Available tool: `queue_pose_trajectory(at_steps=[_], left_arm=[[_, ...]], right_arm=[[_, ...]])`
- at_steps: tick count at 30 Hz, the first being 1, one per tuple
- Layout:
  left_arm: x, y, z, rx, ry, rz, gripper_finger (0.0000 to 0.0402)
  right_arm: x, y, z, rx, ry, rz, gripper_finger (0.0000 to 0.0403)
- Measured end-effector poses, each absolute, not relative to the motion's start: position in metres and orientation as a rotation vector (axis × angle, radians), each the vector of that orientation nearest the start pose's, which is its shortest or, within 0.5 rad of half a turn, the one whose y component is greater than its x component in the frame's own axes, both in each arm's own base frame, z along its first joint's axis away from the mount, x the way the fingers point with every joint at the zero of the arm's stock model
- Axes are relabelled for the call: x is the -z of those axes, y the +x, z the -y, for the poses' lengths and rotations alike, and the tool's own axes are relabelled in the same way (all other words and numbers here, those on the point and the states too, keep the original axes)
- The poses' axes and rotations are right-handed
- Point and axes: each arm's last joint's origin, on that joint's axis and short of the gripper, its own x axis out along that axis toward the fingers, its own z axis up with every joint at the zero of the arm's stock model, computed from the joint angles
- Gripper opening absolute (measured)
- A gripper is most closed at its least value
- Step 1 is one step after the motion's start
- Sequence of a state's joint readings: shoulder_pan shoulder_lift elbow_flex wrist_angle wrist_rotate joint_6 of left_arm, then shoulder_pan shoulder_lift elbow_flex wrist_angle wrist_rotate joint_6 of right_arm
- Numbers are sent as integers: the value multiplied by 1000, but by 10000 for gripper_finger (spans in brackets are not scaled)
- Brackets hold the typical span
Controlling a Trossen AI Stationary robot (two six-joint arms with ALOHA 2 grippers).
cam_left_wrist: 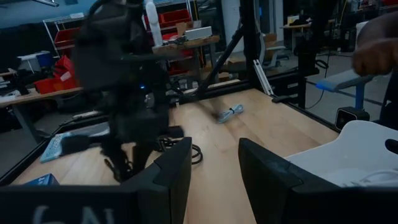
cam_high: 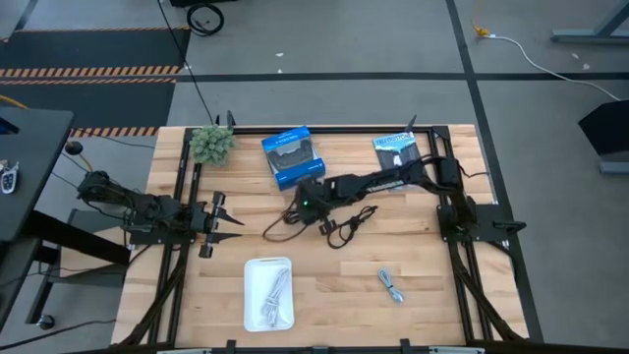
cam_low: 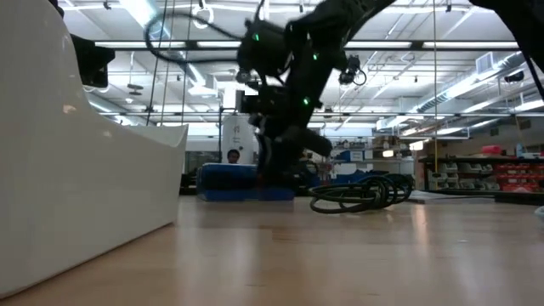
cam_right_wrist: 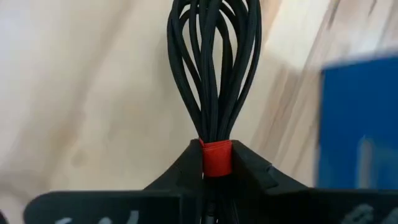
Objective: Pick and place USB-C Cables
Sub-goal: Put the top black charger cable into the white bin
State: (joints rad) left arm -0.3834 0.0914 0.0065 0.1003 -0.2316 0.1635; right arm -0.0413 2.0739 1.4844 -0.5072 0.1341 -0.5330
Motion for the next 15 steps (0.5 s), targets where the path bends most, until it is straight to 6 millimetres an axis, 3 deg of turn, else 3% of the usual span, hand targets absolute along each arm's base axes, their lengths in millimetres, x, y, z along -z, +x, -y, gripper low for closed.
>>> queue_pose_trajectory(at_steps=[15], left_arm=[[-168,97,32,150,158,27,142]], right_arm=[[-237,456,-104,-222,-788,-706,69]])
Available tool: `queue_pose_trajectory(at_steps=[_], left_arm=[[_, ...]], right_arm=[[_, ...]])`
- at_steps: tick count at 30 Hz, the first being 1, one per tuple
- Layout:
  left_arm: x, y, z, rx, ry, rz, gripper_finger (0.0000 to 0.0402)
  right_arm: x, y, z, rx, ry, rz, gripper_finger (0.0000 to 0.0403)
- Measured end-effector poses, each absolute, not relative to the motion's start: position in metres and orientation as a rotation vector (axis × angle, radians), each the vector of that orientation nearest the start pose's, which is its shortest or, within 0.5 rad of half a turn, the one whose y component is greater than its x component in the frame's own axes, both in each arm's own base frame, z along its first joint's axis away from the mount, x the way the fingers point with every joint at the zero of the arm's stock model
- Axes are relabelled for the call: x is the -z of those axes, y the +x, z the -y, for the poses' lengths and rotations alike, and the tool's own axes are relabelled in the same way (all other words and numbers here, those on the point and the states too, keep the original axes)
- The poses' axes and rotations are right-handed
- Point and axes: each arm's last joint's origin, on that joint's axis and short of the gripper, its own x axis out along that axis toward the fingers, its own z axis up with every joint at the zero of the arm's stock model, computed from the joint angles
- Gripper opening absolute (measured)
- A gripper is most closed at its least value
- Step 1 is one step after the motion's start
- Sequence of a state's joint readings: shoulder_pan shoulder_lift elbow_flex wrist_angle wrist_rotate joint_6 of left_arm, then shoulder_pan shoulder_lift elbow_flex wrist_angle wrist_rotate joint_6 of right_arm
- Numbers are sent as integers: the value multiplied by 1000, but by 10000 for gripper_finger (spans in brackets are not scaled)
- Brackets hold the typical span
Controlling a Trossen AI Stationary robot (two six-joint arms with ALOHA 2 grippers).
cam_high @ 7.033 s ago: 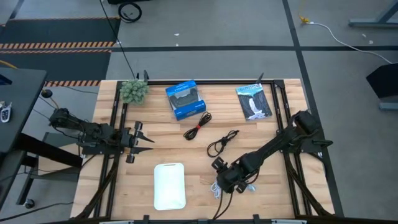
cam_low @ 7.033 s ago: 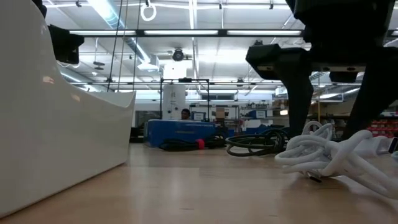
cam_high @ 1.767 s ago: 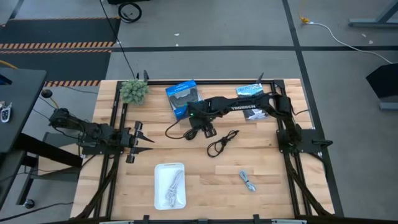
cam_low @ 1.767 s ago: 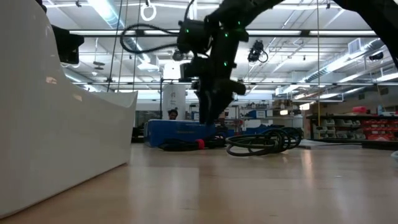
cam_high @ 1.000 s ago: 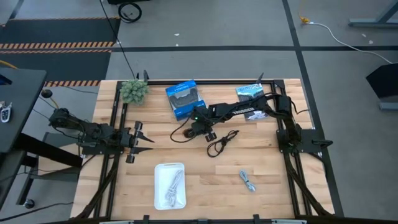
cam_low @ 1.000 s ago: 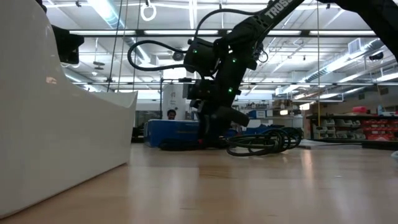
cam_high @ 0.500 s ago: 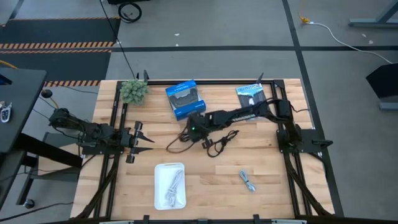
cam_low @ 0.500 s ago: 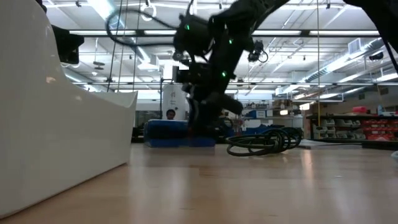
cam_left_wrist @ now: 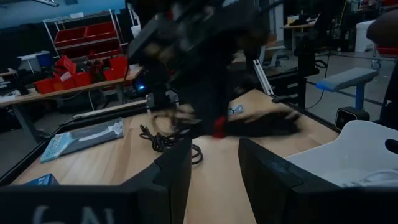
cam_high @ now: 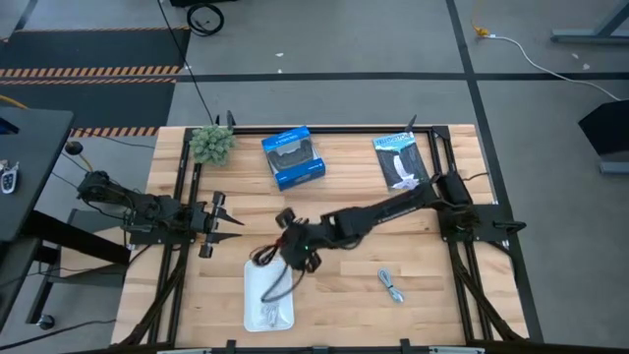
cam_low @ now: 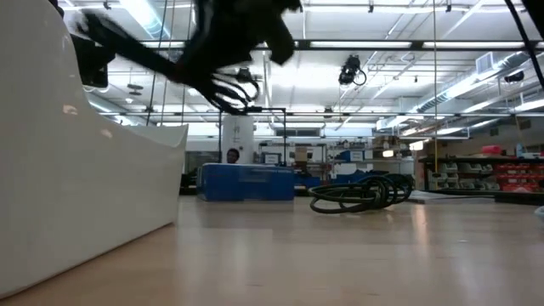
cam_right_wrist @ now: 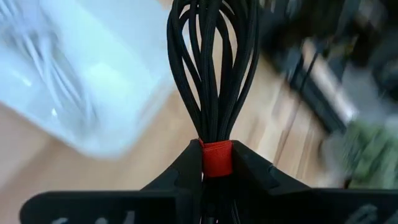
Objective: Pick and place USB-C Cables
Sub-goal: Put the top black charger cable into the white bin
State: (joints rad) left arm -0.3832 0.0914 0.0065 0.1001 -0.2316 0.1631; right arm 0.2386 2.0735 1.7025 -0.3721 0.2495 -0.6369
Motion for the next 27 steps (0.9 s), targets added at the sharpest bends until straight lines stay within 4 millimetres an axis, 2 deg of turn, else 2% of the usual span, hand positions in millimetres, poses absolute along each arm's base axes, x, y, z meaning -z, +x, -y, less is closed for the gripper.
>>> queue_pose_trajectory(at_steps=[7,15,23,27], left_arm=[[-168,97,32,150,158,27,142],[-168,97,32,151,158,27,142],[-168,97,32,151,158,27,142],[-168,97,32,150,158,27,142]], right_arm=[[-247,453,-145,-327,-854,-526,71],[-251,453,-164,-426,-693,-382,71],[-226,446,-177,-353,-588,-214,71],[-218,437,-185,-183,-546,-118,71]])
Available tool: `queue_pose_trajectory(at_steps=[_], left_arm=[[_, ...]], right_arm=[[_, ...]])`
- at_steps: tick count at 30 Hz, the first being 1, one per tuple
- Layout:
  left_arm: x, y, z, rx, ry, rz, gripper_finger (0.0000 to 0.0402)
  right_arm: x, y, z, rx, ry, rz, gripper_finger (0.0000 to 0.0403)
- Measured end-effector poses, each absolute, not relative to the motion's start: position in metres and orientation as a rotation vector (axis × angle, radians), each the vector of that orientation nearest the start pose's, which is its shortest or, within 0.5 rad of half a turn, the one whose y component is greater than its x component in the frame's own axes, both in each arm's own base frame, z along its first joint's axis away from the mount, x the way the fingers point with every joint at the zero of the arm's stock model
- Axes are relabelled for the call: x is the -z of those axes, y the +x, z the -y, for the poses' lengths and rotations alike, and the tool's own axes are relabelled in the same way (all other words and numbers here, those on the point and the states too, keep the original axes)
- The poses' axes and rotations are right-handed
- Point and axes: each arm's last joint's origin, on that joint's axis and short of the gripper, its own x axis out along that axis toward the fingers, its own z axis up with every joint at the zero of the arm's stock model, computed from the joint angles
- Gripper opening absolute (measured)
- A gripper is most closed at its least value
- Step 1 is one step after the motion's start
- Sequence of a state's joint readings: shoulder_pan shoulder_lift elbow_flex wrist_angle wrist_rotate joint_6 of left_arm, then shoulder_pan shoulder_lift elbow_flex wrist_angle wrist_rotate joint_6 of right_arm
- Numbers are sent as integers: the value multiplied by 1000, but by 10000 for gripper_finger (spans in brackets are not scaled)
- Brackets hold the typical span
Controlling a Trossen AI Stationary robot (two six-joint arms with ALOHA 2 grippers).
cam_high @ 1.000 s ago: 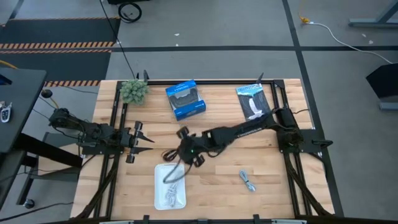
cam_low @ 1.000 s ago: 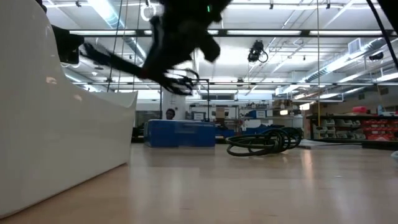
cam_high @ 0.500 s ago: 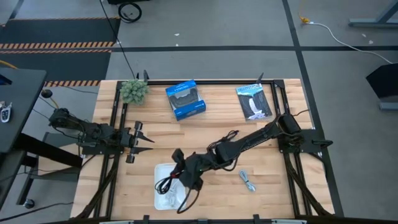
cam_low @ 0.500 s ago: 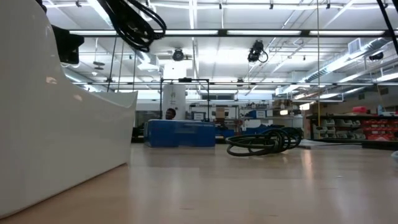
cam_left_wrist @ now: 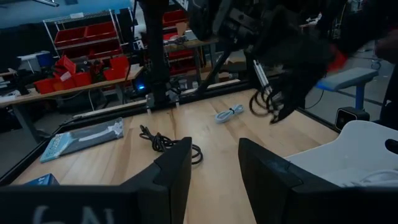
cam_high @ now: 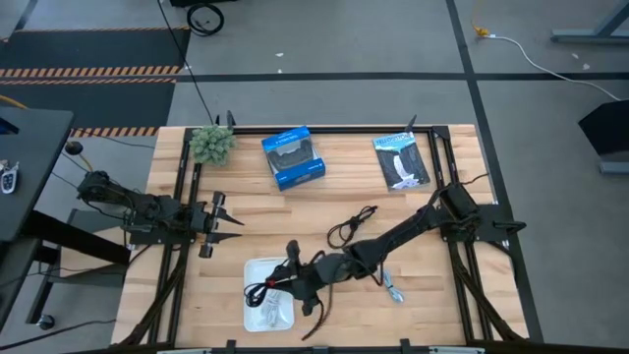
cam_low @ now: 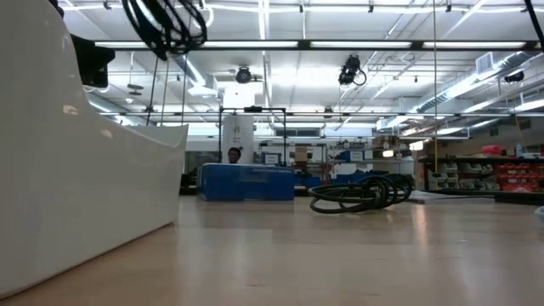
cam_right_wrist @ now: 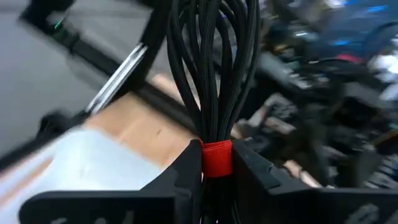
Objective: Pick and place USB-C Cables
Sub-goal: Put the top black charger cable into the white bin
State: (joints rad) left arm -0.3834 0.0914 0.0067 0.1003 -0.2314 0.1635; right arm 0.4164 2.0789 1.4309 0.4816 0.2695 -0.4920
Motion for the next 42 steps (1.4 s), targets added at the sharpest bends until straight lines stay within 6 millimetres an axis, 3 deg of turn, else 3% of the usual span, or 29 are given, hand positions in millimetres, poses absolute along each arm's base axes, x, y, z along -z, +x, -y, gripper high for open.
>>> queue_pose_trajectory(at_steps=[4,10,19,25,30,36,42], left_arm=[[-168,97,32,150,158,27,142],[-168,97,32,150,158,28,142],[-167,98,32,152,164,10,142],[-166,98,32,152,164,9,142],[-167,98,32,152,163,12,142],[-168,98,32,151,160,20,142],[-168,98,32,151,161,20,142]], right_arm=[[-218,430,-196,-109,-489,-119,71],[-221,427,-217,-133,-475,-119,71],[-171,455,-232,-168,-524,-216,71],[-172,474,-244,-206,-658,-310,71],[-178,485,-235,-292,-785,-381,72],[-187,483,-218,-430,-900,-440,87],[-182,479,-210,-516,-971,-519,117]])
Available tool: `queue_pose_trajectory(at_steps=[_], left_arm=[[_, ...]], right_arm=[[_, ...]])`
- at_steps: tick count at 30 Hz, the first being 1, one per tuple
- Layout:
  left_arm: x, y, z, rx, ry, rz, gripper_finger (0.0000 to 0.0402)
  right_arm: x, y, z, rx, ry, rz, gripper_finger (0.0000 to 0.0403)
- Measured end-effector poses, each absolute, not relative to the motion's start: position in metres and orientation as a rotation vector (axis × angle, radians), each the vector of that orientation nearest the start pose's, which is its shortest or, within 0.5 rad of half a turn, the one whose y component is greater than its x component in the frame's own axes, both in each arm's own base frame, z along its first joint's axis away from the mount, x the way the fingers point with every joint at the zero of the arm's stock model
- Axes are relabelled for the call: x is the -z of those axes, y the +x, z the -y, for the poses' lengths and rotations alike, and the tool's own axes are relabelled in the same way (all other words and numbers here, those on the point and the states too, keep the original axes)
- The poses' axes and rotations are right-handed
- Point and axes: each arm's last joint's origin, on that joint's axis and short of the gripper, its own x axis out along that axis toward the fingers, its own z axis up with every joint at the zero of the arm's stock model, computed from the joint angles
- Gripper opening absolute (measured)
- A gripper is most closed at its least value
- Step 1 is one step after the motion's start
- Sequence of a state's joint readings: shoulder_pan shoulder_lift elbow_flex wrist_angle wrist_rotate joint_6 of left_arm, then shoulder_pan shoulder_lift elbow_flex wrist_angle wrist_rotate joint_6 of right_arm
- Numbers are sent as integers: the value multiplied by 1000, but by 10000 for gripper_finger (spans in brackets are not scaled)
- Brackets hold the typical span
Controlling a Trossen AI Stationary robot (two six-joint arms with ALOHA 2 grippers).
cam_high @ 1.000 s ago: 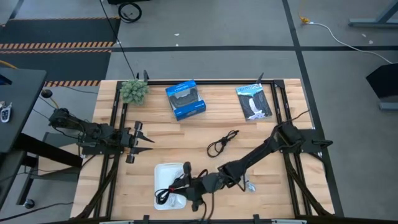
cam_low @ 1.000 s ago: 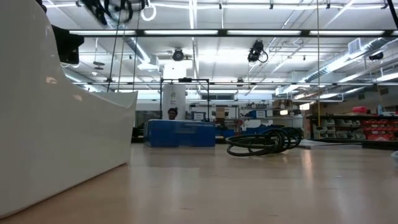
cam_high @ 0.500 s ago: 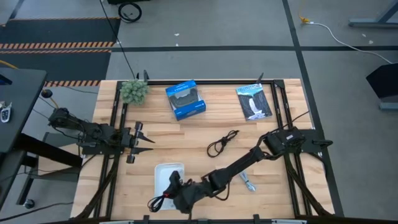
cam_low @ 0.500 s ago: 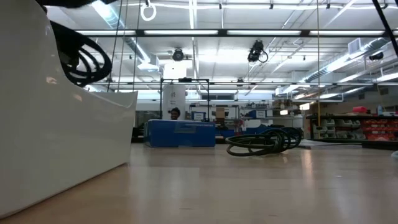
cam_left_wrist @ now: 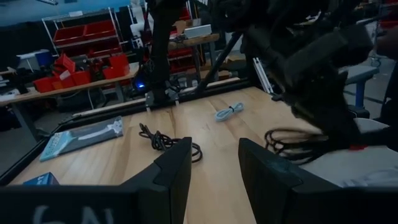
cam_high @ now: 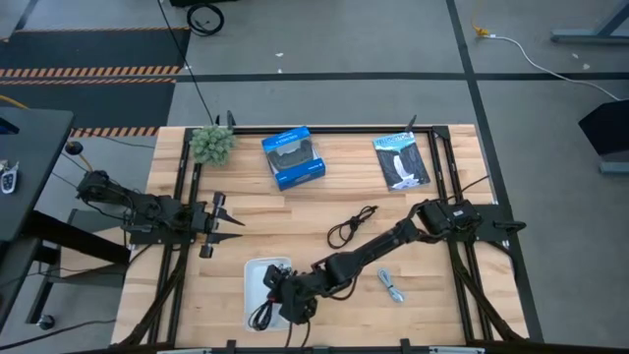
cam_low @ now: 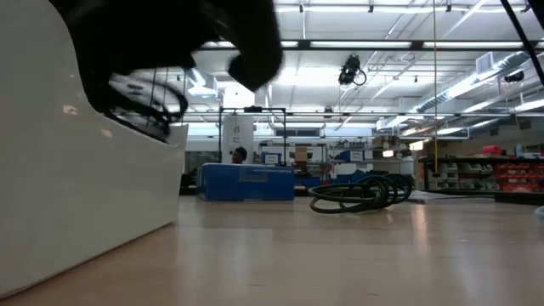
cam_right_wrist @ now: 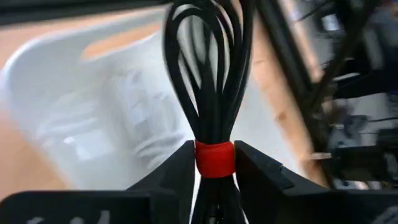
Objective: Pick and place USB-C Cables
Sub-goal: Put the top black charger cable into the white bin, then put the white charger cable into the white bin
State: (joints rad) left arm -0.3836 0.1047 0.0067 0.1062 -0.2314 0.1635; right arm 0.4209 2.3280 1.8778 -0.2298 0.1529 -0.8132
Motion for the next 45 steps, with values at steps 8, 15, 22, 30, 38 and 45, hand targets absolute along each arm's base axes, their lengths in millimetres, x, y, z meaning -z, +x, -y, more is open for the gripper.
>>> queue_pose_trajectory(at_steps=[8,15,22,30,38,45], left_arm=[[-168,98,32,151,161,20,142],[-168,98,32,151,160,21,142],[-168,98,32,151,160,20,142],[-168,98,32,151,160,20,142],[-168,98,32,151,161,20,142],[-168,98,32,151,160,20,142]], right_arm=[[-178,476,-206,-561,-986,-570,151],[-182,472,-209,-473,-1033,-610,177],[-210,458,-202,-410,-979,-688,178],[-242,434,-152,-302,-773,-968,178],[-244,402,-108,-207,-247,-1423,178],[-227,375,-111,-80,-134,-1690,178]])
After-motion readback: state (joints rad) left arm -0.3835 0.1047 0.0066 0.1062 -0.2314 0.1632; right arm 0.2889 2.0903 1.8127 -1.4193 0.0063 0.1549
